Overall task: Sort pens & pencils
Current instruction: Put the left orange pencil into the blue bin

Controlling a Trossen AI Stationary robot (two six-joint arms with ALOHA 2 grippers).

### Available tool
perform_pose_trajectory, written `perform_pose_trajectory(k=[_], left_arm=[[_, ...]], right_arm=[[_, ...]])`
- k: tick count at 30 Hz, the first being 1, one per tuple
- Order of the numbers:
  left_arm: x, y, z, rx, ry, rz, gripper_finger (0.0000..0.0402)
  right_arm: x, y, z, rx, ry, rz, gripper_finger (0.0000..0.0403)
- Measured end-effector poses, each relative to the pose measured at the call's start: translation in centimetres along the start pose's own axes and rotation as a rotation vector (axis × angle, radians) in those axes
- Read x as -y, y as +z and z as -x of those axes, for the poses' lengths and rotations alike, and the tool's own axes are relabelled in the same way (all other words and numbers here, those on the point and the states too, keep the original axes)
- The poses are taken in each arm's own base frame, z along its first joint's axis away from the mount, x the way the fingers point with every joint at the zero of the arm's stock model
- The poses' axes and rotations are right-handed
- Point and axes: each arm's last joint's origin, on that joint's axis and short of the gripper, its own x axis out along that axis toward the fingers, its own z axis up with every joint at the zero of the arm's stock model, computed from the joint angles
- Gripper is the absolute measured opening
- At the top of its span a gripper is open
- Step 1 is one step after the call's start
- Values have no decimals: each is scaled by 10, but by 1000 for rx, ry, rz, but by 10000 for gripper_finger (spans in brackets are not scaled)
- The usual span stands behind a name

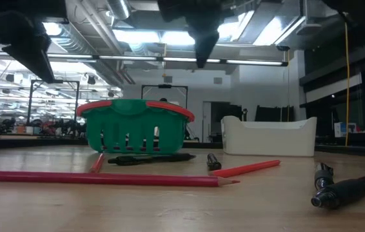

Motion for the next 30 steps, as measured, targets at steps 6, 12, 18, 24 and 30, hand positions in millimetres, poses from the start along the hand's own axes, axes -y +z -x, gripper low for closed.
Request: perform_pose_trajectory(k=[6,12,18,24,30], left_arm=[[30,4,-23,-12,-131,-111,56],[61,5,-42,-52,-233,-146,56],[91,8,-45,10,-356,-186,56],[118,20,-35,37,-395,-212,56],[148,30,-39,30,-396,-291,56]], right_arm=[[-45,-13,5,34,-87,88,102],[-66,-21,11,57,-101,83,102],[-64,-26,24,133,-222,73,102],[-32,-35,62,257,-353,9,102],[9,-56,110,382,-430,-101,102]])
